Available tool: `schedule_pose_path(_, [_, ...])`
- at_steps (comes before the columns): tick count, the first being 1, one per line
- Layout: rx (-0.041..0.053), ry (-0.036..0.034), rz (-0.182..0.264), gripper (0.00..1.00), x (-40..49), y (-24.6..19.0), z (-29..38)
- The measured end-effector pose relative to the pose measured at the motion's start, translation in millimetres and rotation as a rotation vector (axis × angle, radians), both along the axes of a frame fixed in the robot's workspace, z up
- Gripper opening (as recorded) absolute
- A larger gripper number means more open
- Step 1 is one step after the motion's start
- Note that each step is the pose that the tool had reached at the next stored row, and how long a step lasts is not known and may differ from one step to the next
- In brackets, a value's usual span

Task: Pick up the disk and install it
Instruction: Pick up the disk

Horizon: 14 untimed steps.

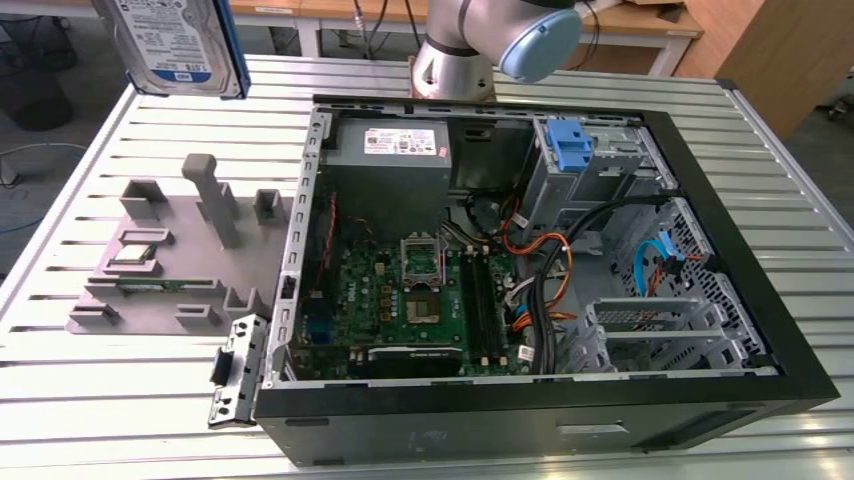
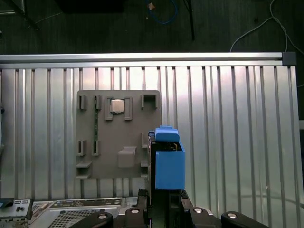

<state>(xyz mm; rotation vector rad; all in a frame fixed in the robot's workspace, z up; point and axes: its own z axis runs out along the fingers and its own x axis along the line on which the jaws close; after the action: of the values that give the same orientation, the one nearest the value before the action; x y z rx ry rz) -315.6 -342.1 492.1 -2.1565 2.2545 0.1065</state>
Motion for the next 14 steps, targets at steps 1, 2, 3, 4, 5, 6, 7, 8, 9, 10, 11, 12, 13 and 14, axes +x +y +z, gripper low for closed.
schedule_pose_path(1, [0.0000, 0.0000, 0.000, 0.35, 0.0, 0.0, 0.2])
schedule_pose_path(2, [0.0000, 0.0000, 0.000, 0.35, 0.0, 0.0, 0.3])
schedule_pose_path(3, [0.0001, -0.0001, 0.000, 0.35, 0.0, 0.0, 0.4])
schedule_pose_path(4, [0.0000, 0.0000, 0.000, 0.35, 0.0, 0.0, 0.5])
schedule_pose_path(5, [0.0000, 0.0000, 0.000, 0.35, 0.1, 0.0, 0.5])
schedule_pose_path(6, [-0.0001, 0.0001, 0.000, 0.35, 0.3, 0.0, 0.5])
schedule_pose_path(7, [-0.0001, 0.0002, 0.000, 0.35, 0.8, 0.0, 0.5])
schedule_pose_path(8, [0.0000, 0.0001, 0.000, 0.35, 1.4, 0.0, 0.5])
schedule_pose_path(9, [0.0000, 0.0001, 0.000, 0.35, 2.0, 0.0, 0.4])
schedule_pose_path(10, [0.0000, 0.0002, 0.000, 0.35, 2.5, 0.0, 0.5])
schedule_pose_path(11, [0.0000, 0.0001, 0.000, 0.35, 2.8, 0.0, 0.5])
schedule_pose_path(12, [0.0000, 0.0001, 0.000, 0.35, 3.1, 0.0, 0.5])
schedule_pose_path(13, [0.0000, 0.0002, 0.000, 0.35, 3.4, 0.0, 0.5])
schedule_pose_path(14, [0.0000, 0.0001, 0.000, 0.35, 3.7, 0.0, 0.5])
